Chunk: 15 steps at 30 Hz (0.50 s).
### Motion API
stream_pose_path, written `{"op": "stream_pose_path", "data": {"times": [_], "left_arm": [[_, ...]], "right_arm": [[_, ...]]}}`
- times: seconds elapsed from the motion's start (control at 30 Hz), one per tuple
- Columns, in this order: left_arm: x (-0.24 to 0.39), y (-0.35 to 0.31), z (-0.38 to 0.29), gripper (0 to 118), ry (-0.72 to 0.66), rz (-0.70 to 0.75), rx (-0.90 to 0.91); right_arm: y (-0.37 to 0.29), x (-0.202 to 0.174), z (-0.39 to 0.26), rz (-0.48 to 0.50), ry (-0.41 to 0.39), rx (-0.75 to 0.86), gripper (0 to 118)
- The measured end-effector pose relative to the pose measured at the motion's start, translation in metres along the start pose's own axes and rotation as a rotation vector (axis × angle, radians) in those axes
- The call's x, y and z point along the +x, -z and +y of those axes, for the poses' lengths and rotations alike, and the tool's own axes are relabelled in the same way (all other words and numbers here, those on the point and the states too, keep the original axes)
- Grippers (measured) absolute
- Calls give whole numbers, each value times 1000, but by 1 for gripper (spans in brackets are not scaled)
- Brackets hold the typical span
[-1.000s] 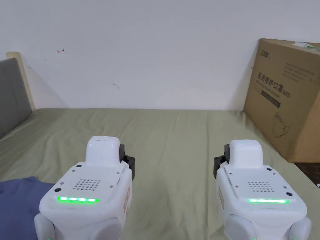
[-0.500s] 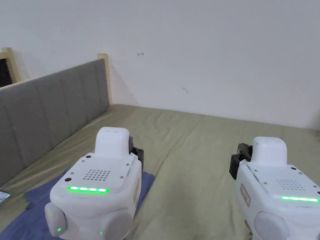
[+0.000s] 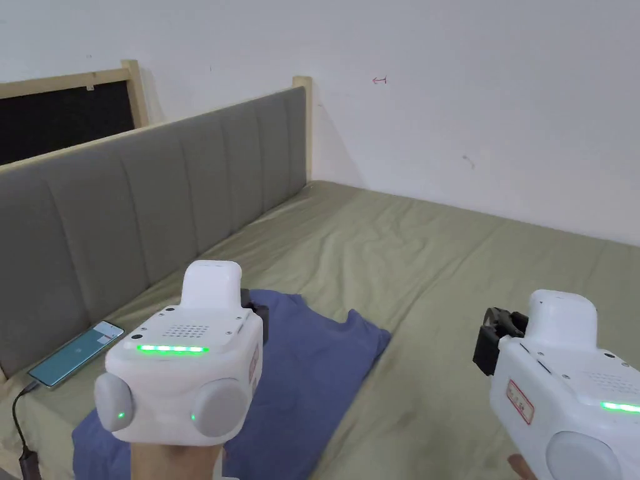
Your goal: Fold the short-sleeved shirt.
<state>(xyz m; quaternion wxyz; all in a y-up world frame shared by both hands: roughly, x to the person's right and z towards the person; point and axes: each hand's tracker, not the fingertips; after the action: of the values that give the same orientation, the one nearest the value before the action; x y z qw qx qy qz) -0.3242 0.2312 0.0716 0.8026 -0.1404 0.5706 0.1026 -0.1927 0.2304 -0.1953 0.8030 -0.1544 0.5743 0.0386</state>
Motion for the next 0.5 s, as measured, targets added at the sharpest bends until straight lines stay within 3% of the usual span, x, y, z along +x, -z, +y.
{"op": "stream_pose_path", "data": {"times": [0.1, 0.17, 0.5], "left_arm": [[-3, 39, -18, 95, -20, -18, -147], [-4, 66, -33, 111, -35, -40, -253], [7, 199, -99, 112, -134, -75, -591]], "right_arm": [[8, 4, -12, -10, -9, -40, 0], [16, 7, -19, -16, -8, -72, 0], [74, 13, -55, -8, -15, -235, 0]]}}
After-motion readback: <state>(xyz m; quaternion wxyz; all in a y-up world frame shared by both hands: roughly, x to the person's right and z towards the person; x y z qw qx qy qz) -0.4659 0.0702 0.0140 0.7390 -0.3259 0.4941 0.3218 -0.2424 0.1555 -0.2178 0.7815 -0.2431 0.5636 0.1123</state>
